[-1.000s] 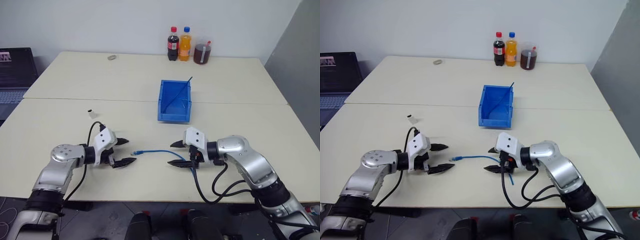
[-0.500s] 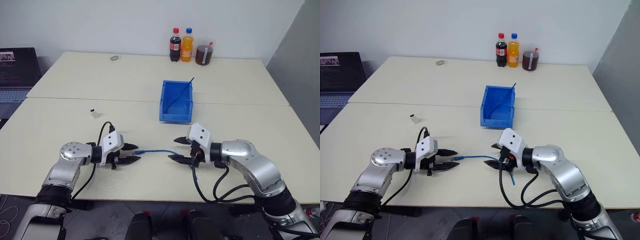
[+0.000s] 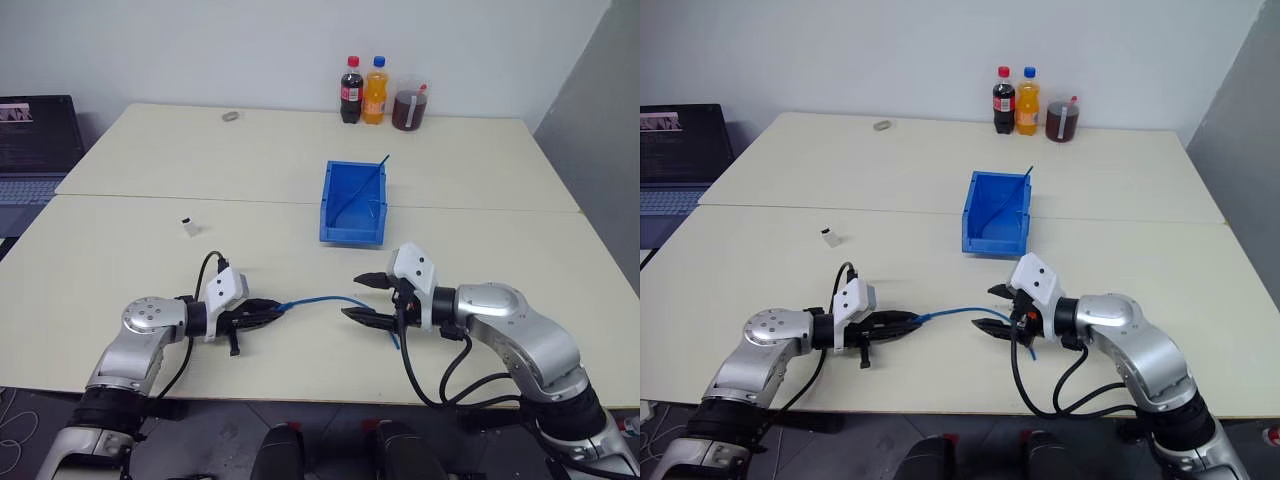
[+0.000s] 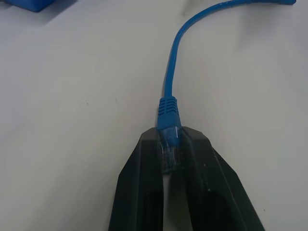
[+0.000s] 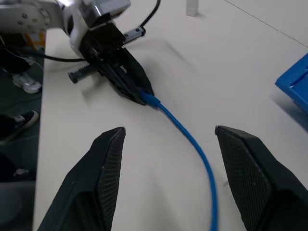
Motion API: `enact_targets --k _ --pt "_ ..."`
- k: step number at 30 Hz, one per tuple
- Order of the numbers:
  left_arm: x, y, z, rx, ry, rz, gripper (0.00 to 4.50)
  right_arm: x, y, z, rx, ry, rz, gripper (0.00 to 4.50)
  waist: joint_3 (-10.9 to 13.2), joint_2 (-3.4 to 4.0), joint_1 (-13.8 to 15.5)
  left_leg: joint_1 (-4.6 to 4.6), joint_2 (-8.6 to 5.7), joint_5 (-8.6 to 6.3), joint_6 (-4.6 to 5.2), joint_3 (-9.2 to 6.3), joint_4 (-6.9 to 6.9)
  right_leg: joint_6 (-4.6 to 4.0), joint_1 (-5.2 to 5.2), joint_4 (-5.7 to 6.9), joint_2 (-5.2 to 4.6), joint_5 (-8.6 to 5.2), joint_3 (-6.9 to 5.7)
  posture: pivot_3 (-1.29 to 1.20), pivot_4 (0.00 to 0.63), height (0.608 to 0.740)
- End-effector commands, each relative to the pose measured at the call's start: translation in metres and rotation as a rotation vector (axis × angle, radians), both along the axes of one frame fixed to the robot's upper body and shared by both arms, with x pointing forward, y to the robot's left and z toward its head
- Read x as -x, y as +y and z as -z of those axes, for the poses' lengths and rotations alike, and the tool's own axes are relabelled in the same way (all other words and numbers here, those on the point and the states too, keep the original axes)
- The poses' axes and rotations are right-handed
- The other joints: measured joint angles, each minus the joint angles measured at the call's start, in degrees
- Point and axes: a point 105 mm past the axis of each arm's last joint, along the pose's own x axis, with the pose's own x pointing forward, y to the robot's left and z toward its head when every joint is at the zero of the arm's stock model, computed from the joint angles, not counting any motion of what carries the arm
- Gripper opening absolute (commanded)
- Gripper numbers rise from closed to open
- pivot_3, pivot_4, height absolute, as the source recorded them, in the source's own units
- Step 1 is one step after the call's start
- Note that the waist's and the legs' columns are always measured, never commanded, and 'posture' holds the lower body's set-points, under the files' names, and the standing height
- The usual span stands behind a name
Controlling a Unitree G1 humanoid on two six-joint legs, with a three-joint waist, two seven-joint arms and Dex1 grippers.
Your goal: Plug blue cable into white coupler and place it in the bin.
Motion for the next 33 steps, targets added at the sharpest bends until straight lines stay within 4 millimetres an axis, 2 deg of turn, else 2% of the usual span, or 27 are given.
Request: enact_targets --k 1,4,7,12,22,32,33 --pt "-0.01 -0.019 -0.039 0.103 -0.119 0.005 0.27 0.009 -0.005 -0.012 -0.071 -0.004 0.023 3.19 0.0 -0.03 0.0 -0.02 0.0 0.0 0.0 -0.01 0.0 0.0 0.0 0.0 0.0 0.0 -0.01 0.0 0.15 0.74" --pt "-0.01 -0.036 -0.062 0.208 -0.132 0.028 0.27 0.013 -0.004 -0.015 -0.179 0.034 0.066 3.19 0.0 -0.03 -0.1 -0.03 0.01 0.0 0.0 -0.04 0.0 0.0 -0.01 0.0 0.03 0.0 0.01 0.0 0.15 0.74" --pt "-0.007 -0.047 -0.076 0.287 -0.102 0.045 0.27 0.013 -0.002 -0.013 -0.247 0.115 0.098 3.19 0.0 -0.03 -0.5 -0.01 0.04 0.0 0.0 -0.05 -0.02 0.01 -0.01 0.0 0.09 0.0 0.03 0.0 0.15 0.74" --pt "-0.001 -0.061 -0.09 0.377 -0.04 0.075 0.27 -0.005 0.005 -0.016 -0.394 0.246 0.195 3.19 0.0 -0.03 -1.6 0.03 0.05 0.0 0.0 -0.06 -0.04 0.0 -0.01 0.03 0.11 0.0 0.05 0.0 0.15 0.74" --pt "0.004 -0.068 -0.097 0.416 0.005 0.089 0.27 -0.017 0.02 -0.035 -0.516 0.276 0.186 3.19 0.0 -0.02 -1.5 -0.01 0.04 0.0 0.0 -0.05 -0.05 0.0 -0.01 -0.06 0.11 0.0 0.1 0.0 0.15 0.74" --pt "0.007 -0.07 -0.099 0.428 0.02 0.098 0.27 -0.021 0.033 -0.04 -0.567 0.311 0.128 3.19 0.0 -0.02 -1.5 -0.01 0.04 0.0 0.0 -0.05 -0.06 0.0 -0.03 -0.06 0.11 0.0 0.16 0.0 0.15 0.74" --pt "0.008 -0.07 -0.1 0.43 0.021 0.098 0.27 -0.021 0.034 -0.04 -0.571 0.312 0.121 3.0 0.0 -0.02 -1.5 -0.01 0.04 0.0 0.0 -0.05 -0.07 0.0 -0.03 -0.06 0.11 0.0 0.17 0.0 0.15 0.74"
